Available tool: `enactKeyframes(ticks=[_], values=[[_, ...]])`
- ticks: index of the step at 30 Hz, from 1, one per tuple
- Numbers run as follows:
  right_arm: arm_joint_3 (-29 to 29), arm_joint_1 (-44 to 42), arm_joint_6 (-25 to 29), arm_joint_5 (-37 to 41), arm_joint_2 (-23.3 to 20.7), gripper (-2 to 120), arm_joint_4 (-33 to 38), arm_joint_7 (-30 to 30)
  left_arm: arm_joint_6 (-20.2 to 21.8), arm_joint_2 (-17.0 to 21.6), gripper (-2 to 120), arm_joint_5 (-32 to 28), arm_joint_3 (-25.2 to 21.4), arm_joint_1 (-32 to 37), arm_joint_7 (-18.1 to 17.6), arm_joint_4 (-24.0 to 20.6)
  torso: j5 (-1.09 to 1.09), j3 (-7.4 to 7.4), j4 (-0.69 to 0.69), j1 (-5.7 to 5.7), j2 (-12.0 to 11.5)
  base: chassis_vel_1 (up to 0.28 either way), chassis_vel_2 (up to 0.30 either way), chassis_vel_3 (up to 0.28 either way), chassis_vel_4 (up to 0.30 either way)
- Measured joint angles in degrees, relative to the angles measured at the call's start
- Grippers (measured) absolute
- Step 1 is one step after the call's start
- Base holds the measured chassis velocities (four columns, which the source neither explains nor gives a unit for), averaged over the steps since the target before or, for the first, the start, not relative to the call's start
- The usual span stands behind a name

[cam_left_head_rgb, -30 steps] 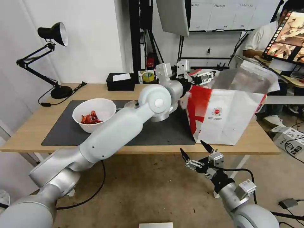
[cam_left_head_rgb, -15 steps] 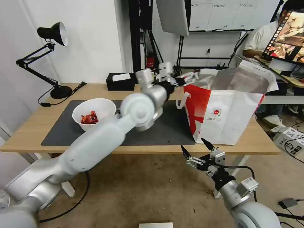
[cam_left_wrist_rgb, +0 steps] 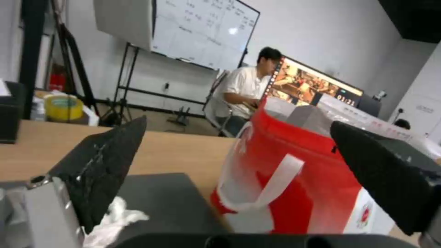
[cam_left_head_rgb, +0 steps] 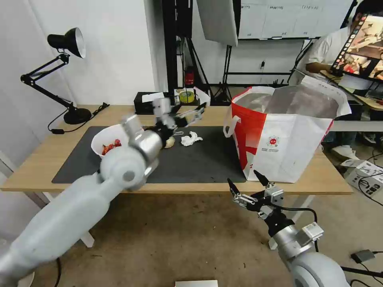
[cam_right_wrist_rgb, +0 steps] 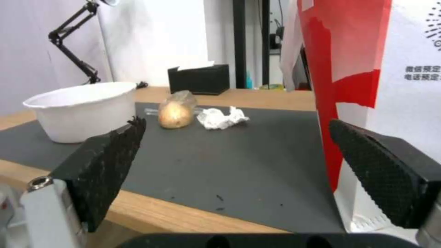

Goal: Pick up the trash from the table and place it into the takeout bag.

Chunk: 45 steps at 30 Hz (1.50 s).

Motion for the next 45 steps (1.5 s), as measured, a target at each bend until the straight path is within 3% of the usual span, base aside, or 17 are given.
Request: enactKeyframes(ticks=[2,4,8,10,12,17,22,25,31,33,35,45], values=[[-0.22,0.21,0.05,-0.02,-0.02,100,-0.07,0.07,-1.01,1.00,100,1.67,-2.31,3.00,1.62,-0.64,0.03,0.00,-0.01,0.00,0.00,0.000,0.000,0.000,0.000],[-0.50,0.53,0.18,-0.04,-0.12,100,-0.30,0.18,-5.44,2.54,100,6.17,-4.51,7.59,4.12,-1.03,0.00,0.00,-0.02,0.00,0.00,0.000,0.000,0.000,0.000],[-0.72,0.69,0.57,-0.08,-0.18,100,-0.54,0.28,-7.53,3.67,100,9.91,-7.46,12.51,6.37,-1.86,0.02,0.00,0.03,0.00,0.00,0.000,0.000,0.000,0.000],[-0.63,0.52,1.43,-0.16,-0.08,100,-0.76,0.42,-10.53,4.53,100,15.08,-9.72,16.95,8.48,-2.42,0.02,0.00,0.00,0.00,0.00,0.000,0.000,0.000,0.000],[-0.57,0.50,1.58,-0.17,-0.03,100,-0.81,0.43,-11.01,4.57,100,15.66,-9.93,17.43,8.69,-2.47,0.03,0.00,0.00,0.00,0.00,0.000,0.000,0.000,0.000],[0.98,0.00,4.83,-0.64,0.81,100,-1.49,0.51,-17.13,4.08,100,22.51,-11.71,22.82,11.38,-1.77,0.02,0.00,0.01,0.00,0.00,0.000,0.000,0.000,0.000],[3.08,-2.01,7.58,-2.14,2.40,100,-1.43,0.52,-18.46,3.53,100,23.31,-12.28,24.71,12.05,-1.25,0.02,0.00,-0.02,0.00,0.00,0.000,0.000,0.000,0.000],[3.81,-2.87,8.68,-3.00,3.21,100,-1.11,0.80,-19.02,2.19,100,24.05,-14.75,28.09,12.89,-1.37,0.01,0.00,-0.03,0.00,0.00,0.000,0.000,0.000,0.000],[3.76,-3.69,9.74,-4.57,3.71,100,-0.90,1.47,-20.81,-2.63,100,27.73,-25.40,40.02,14.78,-2.45,0.04,0.00,-0.02,0.00,0.00,0.000,0.000,0.000,0.000],[3.78,-3.83,9.91,-4.65,3.74,100,-0.90,1.61,-21.09,-3.33,100,28.20,-26.65,41.50,15.05,-2.64,0.04,0.00,-0.01,0.00,0.00,0.000,0.000,0.000,0.000],[3.88,-4.48,10.58,-5.12,3.78,100,-0.92,2.15,-23.35,-7.17,100,31.20,-31.78,48.52,16.88,-2.79,0.00,0.00,0.01,0.00,-0.01,0.000,0.000,0.000,0.000],[4.05,-6.49,11.66,-6.54,3.71,100,-1.33,4.42,-25.85,-12.87,100,36.27,-37.33,56.86,18.97,-2.96,0.02,0.00,0.00,0.00,-0.01,0.000,0.000,0.000,0.000]])
